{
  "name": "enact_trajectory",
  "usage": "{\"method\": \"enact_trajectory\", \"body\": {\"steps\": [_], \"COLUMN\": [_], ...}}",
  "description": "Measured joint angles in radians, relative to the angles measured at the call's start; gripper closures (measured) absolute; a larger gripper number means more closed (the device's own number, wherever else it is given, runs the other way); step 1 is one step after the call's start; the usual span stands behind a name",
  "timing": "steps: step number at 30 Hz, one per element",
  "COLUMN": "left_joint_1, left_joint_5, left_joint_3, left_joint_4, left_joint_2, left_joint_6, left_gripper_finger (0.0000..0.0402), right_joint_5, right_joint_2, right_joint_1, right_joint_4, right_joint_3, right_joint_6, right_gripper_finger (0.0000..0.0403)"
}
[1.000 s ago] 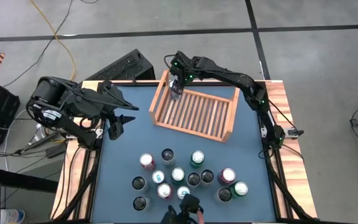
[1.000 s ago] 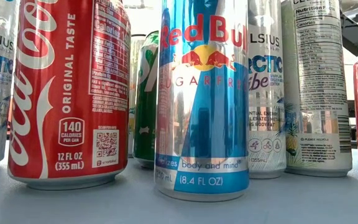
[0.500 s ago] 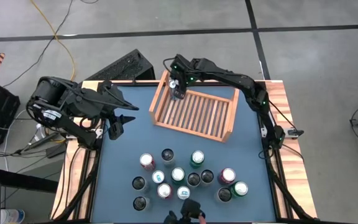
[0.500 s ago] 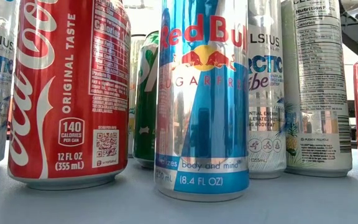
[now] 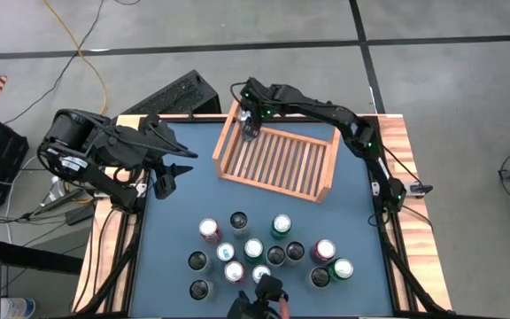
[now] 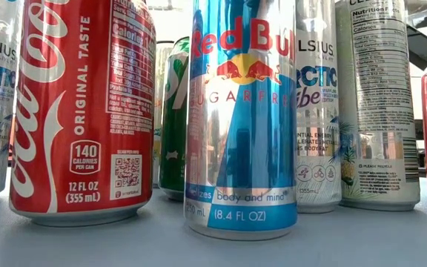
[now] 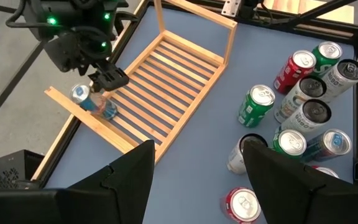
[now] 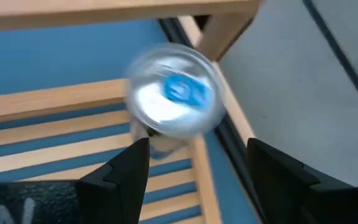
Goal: Place canned beverage on shelf
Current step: Put the blue soda can on the shelf
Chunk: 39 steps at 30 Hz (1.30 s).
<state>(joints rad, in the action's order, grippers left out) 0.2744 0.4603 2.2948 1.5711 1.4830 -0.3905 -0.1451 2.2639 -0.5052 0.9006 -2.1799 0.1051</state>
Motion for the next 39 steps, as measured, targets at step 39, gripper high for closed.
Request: {"method": "enact_trajectory", "body": {"steps": [39], "left_joint_1": [0.000], "left_joint_5": [0.017], "left_joint_3": [0.000], "left_joint_4": [0.000], "left_joint_2": [0.000], "left_joint_6": [0.029], "left_gripper_finger": [0.0168], "right_joint_5": [0.020], "right_joint_2": [-0.057], "right_joint_1": [0.028], "right_joint_4": [0.189], "right_joint_3": [-0.165], "right_joint_6": [0.069], "right_gripper_finger": [0.0146]}}
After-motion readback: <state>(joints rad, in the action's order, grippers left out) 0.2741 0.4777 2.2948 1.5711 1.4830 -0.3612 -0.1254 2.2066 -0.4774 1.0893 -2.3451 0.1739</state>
